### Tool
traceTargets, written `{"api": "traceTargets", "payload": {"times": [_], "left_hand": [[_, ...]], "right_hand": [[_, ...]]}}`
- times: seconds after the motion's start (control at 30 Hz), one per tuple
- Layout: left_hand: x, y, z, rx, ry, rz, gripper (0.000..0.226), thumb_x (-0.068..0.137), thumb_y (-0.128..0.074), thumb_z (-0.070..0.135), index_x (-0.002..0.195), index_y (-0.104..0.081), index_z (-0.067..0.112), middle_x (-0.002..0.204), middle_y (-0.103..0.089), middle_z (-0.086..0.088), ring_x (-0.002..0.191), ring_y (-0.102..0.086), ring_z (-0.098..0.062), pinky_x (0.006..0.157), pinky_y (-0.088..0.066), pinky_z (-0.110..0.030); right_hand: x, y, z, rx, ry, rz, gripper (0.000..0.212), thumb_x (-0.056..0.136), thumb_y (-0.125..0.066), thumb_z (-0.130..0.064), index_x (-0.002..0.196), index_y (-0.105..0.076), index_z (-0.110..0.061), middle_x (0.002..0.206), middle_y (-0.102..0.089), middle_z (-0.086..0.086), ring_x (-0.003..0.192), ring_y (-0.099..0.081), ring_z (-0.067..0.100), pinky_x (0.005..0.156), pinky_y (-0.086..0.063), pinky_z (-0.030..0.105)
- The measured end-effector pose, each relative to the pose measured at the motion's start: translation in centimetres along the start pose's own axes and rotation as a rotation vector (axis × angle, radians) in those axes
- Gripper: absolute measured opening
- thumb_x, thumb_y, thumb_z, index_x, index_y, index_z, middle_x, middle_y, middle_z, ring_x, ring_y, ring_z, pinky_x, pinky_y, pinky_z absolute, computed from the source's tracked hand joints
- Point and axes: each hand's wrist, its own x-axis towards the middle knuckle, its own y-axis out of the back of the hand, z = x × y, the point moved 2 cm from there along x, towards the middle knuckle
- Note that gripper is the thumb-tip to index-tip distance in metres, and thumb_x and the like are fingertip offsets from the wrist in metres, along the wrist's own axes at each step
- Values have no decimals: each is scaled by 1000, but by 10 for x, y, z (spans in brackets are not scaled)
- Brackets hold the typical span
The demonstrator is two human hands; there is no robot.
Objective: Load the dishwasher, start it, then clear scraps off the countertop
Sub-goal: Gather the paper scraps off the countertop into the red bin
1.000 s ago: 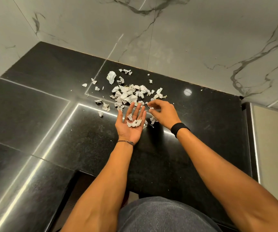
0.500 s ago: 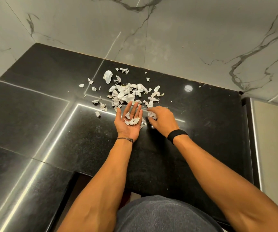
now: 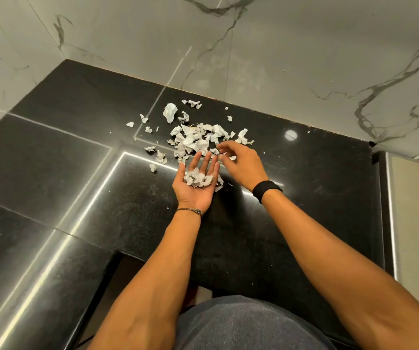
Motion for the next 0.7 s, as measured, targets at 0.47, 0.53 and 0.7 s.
{"api": "traceTargets", "payload": {"times": [0.47,0.53,0.7], "left_hand": [[-5,21,22,9,-64,94,56,100,-48,51,124,-66,4,130,-65,-19,127,-60,-35,113,-43,-47],[-6,22,22,17,-73,97,56,100,-49,52,124,-66,4,133,-64,-19,128,-59,-35,113,-43,-47],[-12,21,26,50,-99,107,59,99,-49,53,132,-62,6,138,-61,-18,127,-61,-34,111,-45,-45]], "right_hand": [[-38,-54,31,-431,272,-276,19,91,-63,-9,107,-73,-11,107,-67,9,99,-58,34,85,-49,45],[-40,-54,30,-405,249,-253,18,91,-62,-8,104,-75,-11,103,-69,9,98,-61,34,85,-49,46],[-37,-41,14,-59,56,-66,19,89,-71,-13,107,-75,-18,102,-74,0,94,-68,18,89,-54,35]]}}
